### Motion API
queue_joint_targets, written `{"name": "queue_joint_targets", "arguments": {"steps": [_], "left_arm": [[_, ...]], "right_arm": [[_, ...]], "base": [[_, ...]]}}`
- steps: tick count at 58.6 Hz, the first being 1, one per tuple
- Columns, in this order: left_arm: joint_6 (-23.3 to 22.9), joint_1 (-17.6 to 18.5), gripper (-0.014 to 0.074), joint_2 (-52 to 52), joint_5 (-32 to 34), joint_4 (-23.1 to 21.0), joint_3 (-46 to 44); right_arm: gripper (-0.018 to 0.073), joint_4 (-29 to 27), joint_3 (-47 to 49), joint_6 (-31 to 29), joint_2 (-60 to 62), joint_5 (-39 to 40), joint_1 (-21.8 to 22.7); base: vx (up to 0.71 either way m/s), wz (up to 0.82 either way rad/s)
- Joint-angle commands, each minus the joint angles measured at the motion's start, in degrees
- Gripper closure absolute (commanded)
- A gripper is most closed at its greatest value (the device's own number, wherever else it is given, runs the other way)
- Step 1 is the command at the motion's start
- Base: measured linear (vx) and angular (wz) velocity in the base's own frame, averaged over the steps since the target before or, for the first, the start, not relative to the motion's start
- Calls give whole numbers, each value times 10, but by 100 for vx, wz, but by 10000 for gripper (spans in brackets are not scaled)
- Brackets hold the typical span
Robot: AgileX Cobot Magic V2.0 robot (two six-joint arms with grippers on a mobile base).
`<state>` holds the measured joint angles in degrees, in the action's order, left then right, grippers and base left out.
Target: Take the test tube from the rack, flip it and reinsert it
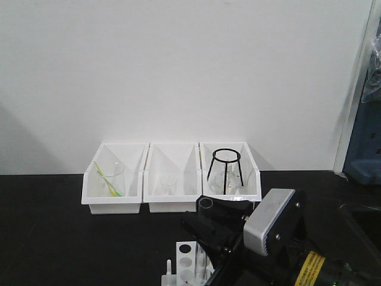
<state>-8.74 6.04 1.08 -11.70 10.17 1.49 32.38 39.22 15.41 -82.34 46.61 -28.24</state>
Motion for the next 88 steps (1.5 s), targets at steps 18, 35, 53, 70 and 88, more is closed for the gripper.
{"name": "queue_joint_targets", "arguments": {"steps": [18, 35, 53, 70, 88], "left_arm": [[-5, 0, 602, 4, 47, -3, -2], [-5, 0, 602, 4, 47, -3, -2], [-5, 0, 602, 4, 47, -3, -2], [-5, 0, 602, 4, 47, -3, -2], [-5, 0, 602, 4, 47, -3, -2]], "right_arm": [[570, -8, 17, -7, -63, 125, 1], [570, -6, 17, -35, -102, 128, 1], [570, -6, 17, -35, -160, 162, 1], [513, -8, 17, -36, -208, 189, 1], [211, -9, 17, -36, -209, 201, 1]], "base": [[0, 0], [0, 0], [0, 0], [0, 0], [0, 0]]}}
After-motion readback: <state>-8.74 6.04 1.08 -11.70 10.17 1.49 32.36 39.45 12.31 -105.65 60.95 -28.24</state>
